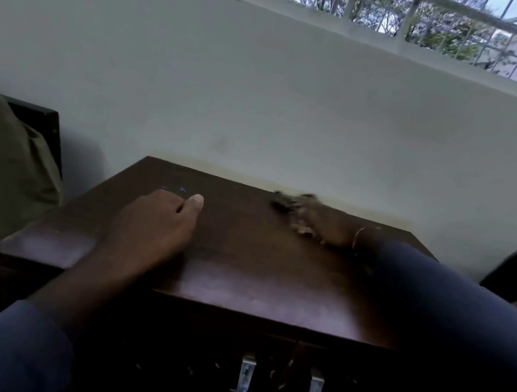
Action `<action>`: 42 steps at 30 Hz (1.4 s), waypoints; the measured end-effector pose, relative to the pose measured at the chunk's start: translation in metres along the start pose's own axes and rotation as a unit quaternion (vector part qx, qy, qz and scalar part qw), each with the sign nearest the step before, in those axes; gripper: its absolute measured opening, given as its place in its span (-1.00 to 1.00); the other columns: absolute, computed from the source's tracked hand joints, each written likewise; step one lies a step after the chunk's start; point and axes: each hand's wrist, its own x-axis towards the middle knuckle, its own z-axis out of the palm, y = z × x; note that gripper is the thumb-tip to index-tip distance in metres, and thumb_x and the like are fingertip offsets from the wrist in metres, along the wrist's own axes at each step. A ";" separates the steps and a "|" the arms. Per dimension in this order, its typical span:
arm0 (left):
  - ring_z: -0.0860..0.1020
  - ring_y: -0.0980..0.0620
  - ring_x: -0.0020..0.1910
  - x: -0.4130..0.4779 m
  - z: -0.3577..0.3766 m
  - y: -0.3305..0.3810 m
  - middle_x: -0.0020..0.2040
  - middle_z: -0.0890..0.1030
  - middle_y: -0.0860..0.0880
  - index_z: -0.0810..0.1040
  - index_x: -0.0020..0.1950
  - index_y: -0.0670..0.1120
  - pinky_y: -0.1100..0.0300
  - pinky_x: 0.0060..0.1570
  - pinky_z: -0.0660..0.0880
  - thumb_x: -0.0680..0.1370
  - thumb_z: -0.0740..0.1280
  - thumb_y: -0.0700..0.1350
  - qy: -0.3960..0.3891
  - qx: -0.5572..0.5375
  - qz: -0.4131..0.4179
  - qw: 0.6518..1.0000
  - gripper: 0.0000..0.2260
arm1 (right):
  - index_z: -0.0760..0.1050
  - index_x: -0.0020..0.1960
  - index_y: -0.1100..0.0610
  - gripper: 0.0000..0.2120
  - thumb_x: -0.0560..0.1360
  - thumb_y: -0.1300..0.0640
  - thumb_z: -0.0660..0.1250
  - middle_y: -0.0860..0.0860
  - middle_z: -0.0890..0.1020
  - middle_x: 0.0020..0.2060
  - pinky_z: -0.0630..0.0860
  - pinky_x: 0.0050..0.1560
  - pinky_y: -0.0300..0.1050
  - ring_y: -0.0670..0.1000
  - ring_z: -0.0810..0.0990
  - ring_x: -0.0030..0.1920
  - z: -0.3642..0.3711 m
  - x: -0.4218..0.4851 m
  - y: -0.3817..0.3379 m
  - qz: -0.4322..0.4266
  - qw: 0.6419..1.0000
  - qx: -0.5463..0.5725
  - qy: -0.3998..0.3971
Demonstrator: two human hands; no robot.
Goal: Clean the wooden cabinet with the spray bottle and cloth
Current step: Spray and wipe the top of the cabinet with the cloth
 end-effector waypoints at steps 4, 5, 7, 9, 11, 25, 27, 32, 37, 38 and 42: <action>0.59 -0.14 -0.16 0.000 0.002 0.002 -0.24 0.61 -0.08 0.55 -0.29 -0.13 0.05 -0.02 0.51 0.62 0.05 0.25 -0.020 0.037 -0.019 0.999 -0.44 | 0.27 0.51 0.06 -0.57 0.68 -0.01 0.01 0.10 0.39 0.43 0.24 0.42 -0.09 0.12 0.39 0.39 -0.003 0.010 -0.001 0.063 0.997 -0.048 0.014; 0.59 -0.13 -0.15 0.001 0.001 0.005 -0.23 0.62 -0.07 0.56 -0.27 -0.13 0.04 0.02 0.52 0.61 0.05 0.26 -0.034 0.044 -0.027 0.998 -0.44 | 0.25 0.51 0.01 -0.58 0.67 -0.01 0.03 -0.05 0.38 0.42 0.17 0.45 -0.17 0.00 0.34 0.41 0.005 0.004 -0.013 0.011 0.999 -0.015 0.028; 0.61 -0.08 -0.26 0.003 0.003 0.016 -0.29 0.63 -0.07 0.56 -0.24 -0.18 0.07 -0.04 0.54 0.62 0.08 0.23 -0.066 0.007 -0.025 0.997 -0.45 | 0.23 0.52 0.00 -0.58 0.67 0.00 0.06 -0.22 0.27 0.37 0.04 0.35 -0.35 -0.19 0.21 0.39 0.014 -0.015 -0.018 -0.055 0.997 0.026 0.036; 0.56 0.02 -0.49 -0.008 0.011 0.035 -0.40 0.59 -0.09 0.53 -0.23 -0.26 0.18 -0.25 0.49 0.64 0.13 0.15 -0.108 -0.079 0.012 0.991 -0.48 | 0.23 0.51 0.08 -0.59 0.69 0.06 0.03 -0.12 0.27 0.41 0.09 0.31 -0.35 -0.11 0.21 0.43 0.001 -0.022 0.018 -0.004 1.000 0.019 0.015; 0.50 0.06 -0.60 -0.026 0.022 0.062 -0.43 0.56 -0.17 0.52 -0.23 -0.29 0.23 -0.43 0.41 0.65 0.15 0.09 -0.137 -0.127 0.070 0.980 -0.51 | 0.29 0.47 0.16 -0.61 0.69 0.10 -0.03 0.13 0.35 0.44 0.22 0.30 -0.21 0.12 0.34 0.42 -0.018 -0.018 0.060 0.108 0.994 -0.003 0.026; 0.48 -0.10 -0.47 -0.034 0.081 0.117 -0.39 0.58 -0.20 0.52 -0.27 -0.26 -0.02 -0.33 0.52 0.63 0.19 0.11 -0.150 -0.144 0.121 0.971 -0.51 | 0.25 0.51 0.06 -0.56 0.66 -0.02 0.06 -0.06 0.25 0.49 0.14 0.47 -0.14 0.02 0.32 0.44 -0.014 -0.039 0.068 0.088 0.992 -0.082 0.031; 0.57 -0.17 -0.40 -0.031 0.082 0.117 -0.36 0.61 -0.20 0.53 -0.26 -0.26 -0.01 -0.29 0.54 0.63 0.19 0.12 -0.138 -0.120 0.126 0.975 -0.51 | 0.23 0.52 0.06 -0.56 0.68 0.00 0.03 -0.12 0.20 0.49 0.05 0.42 -0.25 -0.05 0.24 0.46 -0.007 -0.054 0.070 0.052 0.996 -0.053 0.039; 0.60 -0.14 -0.32 -0.037 0.079 0.116 -0.33 0.63 -0.16 0.57 -0.26 -0.22 0.01 -0.22 0.56 0.63 0.17 0.13 -0.131 -0.100 0.127 0.978 -0.51 | 0.23 0.50 0.15 -0.50 0.64 -0.07 -0.02 0.14 0.24 0.52 0.20 0.44 -0.08 0.14 0.31 0.45 -0.027 -0.067 0.112 0.206 0.968 -0.137 0.034; 0.59 -0.12 -0.32 -0.033 0.081 0.117 -0.33 0.63 -0.15 0.57 -0.25 -0.22 0.04 -0.25 0.53 0.63 0.18 0.12 -0.129 -0.089 0.123 0.980 -0.52 | 0.33 0.47 0.10 -0.60 0.67 0.06 0.05 0.03 0.29 0.50 0.12 0.37 -0.30 0.00 0.31 0.44 -0.016 -0.088 0.104 0.104 0.991 -0.064 0.060; 0.59 -0.12 -0.32 -0.035 0.080 0.117 -0.34 0.62 -0.15 0.56 -0.26 -0.22 0.02 -0.23 0.54 0.63 0.18 0.12 -0.135 -0.094 0.120 0.979 -0.53 | 0.30 0.48 0.15 -0.60 0.68 0.11 0.05 0.10 0.29 0.49 0.14 0.37 -0.28 0.05 0.30 0.46 -0.022 -0.094 0.115 0.153 0.985 -0.043 0.063; 0.61 -0.13 -0.30 -0.035 0.079 0.118 -0.33 0.63 -0.15 0.56 -0.26 -0.23 0.01 -0.18 0.57 0.63 0.19 0.10 -0.131 -0.090 0.112 0.981 -0.53 | 0.31 0.46 0.23 -0.59 0.67 0.13 0.00 0.20 0.31 0.48 0.26 0.36 -0.14 0.14 0.34 0.43 -0.028 -0.090 0.124 0.233 0.969 -0.068 0.056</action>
